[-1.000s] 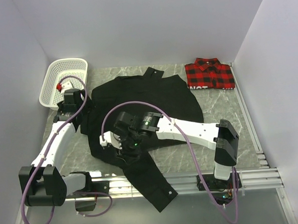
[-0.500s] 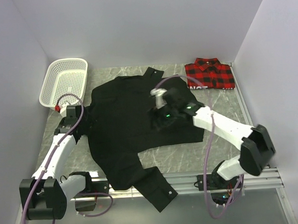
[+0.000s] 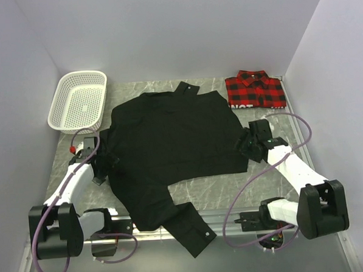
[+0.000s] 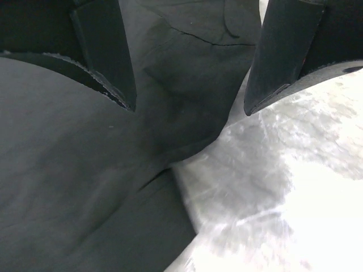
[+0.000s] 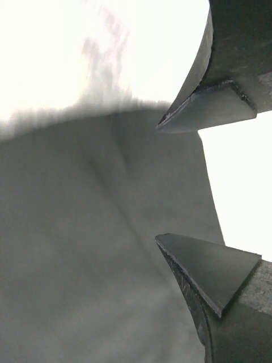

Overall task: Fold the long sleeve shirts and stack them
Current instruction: Flatten the shirt out, then fold the shirt

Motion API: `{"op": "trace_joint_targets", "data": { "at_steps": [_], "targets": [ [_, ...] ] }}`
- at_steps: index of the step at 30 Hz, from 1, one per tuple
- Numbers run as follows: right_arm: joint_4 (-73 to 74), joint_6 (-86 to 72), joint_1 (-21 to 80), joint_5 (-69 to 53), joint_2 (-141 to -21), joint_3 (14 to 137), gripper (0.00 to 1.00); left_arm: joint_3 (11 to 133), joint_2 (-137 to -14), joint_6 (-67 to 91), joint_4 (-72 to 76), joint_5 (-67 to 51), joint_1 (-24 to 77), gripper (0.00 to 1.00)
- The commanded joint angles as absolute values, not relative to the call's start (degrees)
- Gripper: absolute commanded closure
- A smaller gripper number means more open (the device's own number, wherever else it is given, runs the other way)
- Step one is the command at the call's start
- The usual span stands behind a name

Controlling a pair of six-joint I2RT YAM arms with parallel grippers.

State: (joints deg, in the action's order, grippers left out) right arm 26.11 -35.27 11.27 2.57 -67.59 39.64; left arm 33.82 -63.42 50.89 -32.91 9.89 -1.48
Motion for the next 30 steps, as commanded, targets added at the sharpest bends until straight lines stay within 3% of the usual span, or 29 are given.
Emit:
{"op": "trace_joint_targets", "data": {
  "at_steps": [1,9,30],
  "targets": [
    [27.9,-41.0,7.3,6.1,-65.6,37.2,0.23,33.1,-65.1,53.3,-33.7,7.0,-1.8,0.18],
    [27.5,-46.4,3.6,3.7,-67.3,32.3,0.27,32.7,-65.0,54.3,-35.7,6.6,-1.8,0.29],
    [29.1,-47.1,5.2,1.7,-70.0,30.8,0.3,32.2,-65.7,53.1,-33.3,5.3,-1.8,0.26]
  ]
}}
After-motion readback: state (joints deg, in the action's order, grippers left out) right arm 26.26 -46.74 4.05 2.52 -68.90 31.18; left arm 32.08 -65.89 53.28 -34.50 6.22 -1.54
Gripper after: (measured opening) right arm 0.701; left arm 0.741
